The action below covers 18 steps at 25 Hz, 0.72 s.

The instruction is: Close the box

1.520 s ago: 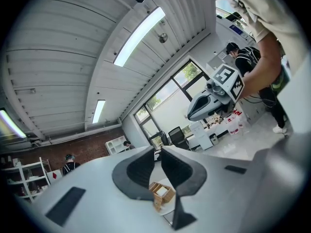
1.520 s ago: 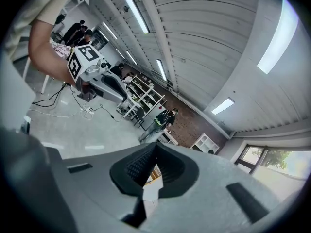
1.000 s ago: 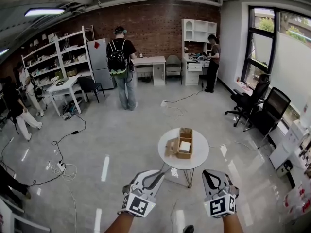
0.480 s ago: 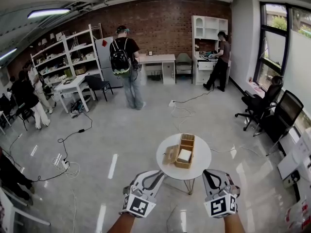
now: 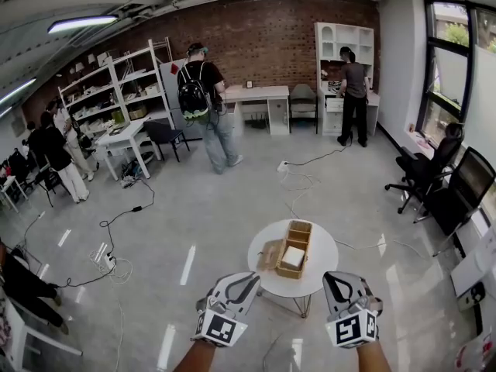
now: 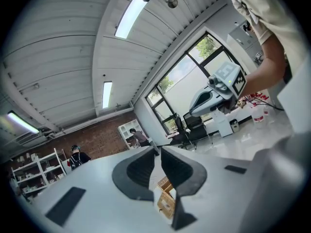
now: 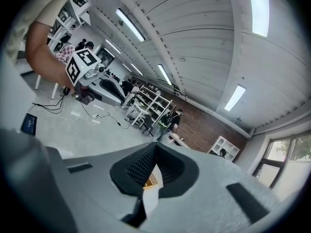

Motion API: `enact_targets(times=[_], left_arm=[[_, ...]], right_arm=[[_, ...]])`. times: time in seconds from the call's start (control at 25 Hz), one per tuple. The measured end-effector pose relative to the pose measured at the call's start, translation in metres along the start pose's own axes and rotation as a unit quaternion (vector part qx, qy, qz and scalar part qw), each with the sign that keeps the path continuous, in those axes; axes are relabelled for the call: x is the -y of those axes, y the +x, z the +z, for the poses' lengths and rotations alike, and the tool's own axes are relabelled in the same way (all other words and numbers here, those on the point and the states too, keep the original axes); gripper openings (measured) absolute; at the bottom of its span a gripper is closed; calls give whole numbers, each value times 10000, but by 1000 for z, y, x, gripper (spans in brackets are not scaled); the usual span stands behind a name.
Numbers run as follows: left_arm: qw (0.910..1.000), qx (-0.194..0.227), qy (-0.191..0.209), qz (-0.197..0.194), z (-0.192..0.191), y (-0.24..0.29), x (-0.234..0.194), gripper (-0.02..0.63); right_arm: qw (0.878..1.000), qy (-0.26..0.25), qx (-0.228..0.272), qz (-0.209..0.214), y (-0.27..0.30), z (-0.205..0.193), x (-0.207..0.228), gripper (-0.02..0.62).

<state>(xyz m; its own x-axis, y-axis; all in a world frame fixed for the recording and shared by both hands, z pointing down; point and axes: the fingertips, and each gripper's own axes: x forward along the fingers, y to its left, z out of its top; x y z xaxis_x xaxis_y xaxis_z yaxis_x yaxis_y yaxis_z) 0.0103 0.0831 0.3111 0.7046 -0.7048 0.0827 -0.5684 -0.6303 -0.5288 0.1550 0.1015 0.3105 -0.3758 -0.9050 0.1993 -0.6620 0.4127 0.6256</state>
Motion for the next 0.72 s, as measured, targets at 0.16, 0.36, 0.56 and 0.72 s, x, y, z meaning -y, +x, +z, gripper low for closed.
enact_targets(times=[0.16, 0.36, 0.56, 0.72], left_arm=[[10000, -56, -14, 46, 2, 14, 3, 44], [9999, -116, -64, -26, -8, 34, 4, 44], [9998, 81, -108, -170, -23, 57, -18, 43], [9988, 233, -204, -391, -43, 90, -42, 43]], right_arm=[[10000, 23, 56, 64, 8, -9, 11, -6], [9999, 100, 47, 116, 23, -20, 15, -6], [9999, 110, -98, -11, 50, -22, 16, -6], [9990, 185, -314, -239, 76, -26, 27, -6]])
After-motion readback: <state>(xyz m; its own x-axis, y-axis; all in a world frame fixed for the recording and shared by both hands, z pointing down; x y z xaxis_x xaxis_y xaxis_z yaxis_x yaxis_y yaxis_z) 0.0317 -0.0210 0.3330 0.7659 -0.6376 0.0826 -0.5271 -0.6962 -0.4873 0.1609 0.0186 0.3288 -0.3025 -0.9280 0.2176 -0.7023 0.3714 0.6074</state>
